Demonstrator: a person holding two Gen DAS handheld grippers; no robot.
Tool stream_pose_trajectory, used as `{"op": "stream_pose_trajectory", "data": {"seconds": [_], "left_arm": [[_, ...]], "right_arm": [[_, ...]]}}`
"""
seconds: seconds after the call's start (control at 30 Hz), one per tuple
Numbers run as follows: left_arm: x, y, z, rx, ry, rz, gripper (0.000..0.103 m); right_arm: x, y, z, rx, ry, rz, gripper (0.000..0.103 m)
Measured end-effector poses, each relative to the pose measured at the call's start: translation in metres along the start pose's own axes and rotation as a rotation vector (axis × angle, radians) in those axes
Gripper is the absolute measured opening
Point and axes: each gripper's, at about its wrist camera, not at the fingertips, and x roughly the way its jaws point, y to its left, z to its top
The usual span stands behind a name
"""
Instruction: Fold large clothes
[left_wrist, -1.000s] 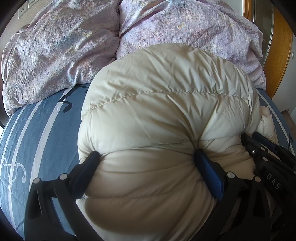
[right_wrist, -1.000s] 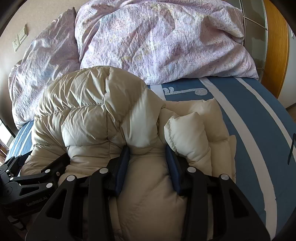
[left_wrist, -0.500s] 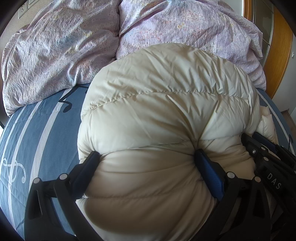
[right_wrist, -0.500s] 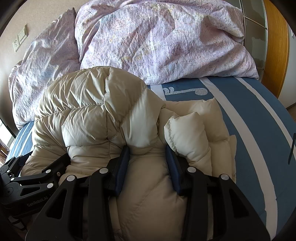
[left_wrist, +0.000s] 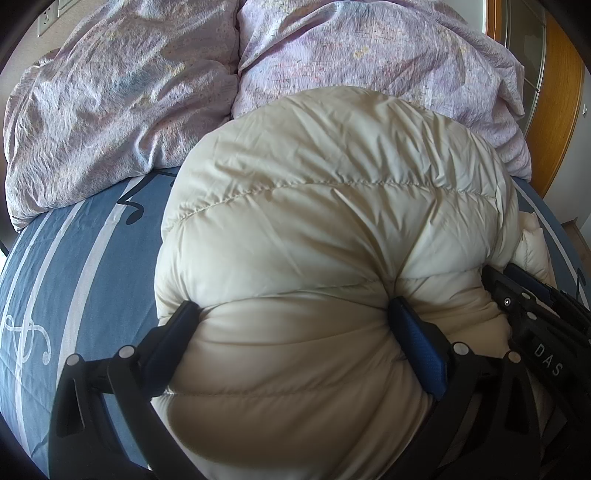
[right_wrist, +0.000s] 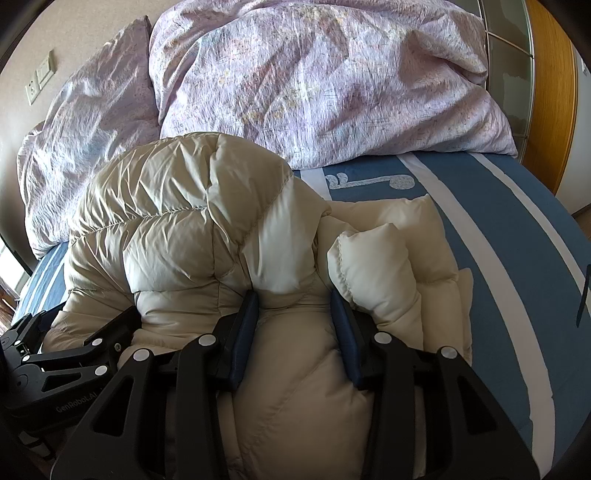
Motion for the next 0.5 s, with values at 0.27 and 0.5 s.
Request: {"op": "stream_pose_trajectory", "data": {"seconds": [0.27,0.5], "left_arm": [[0.0,-0.001,0.0,0.001,0.002,0.006,0.101],[0.0,-0.001,0.007,0.023,0.054,0.014,0.101]], "right_arm": [[0.003,-0.001,0.002,0.013,0.014,0.008,0.043],[0.008,0.002,0.012,0.007,0.088,0.002,0.043]]}}
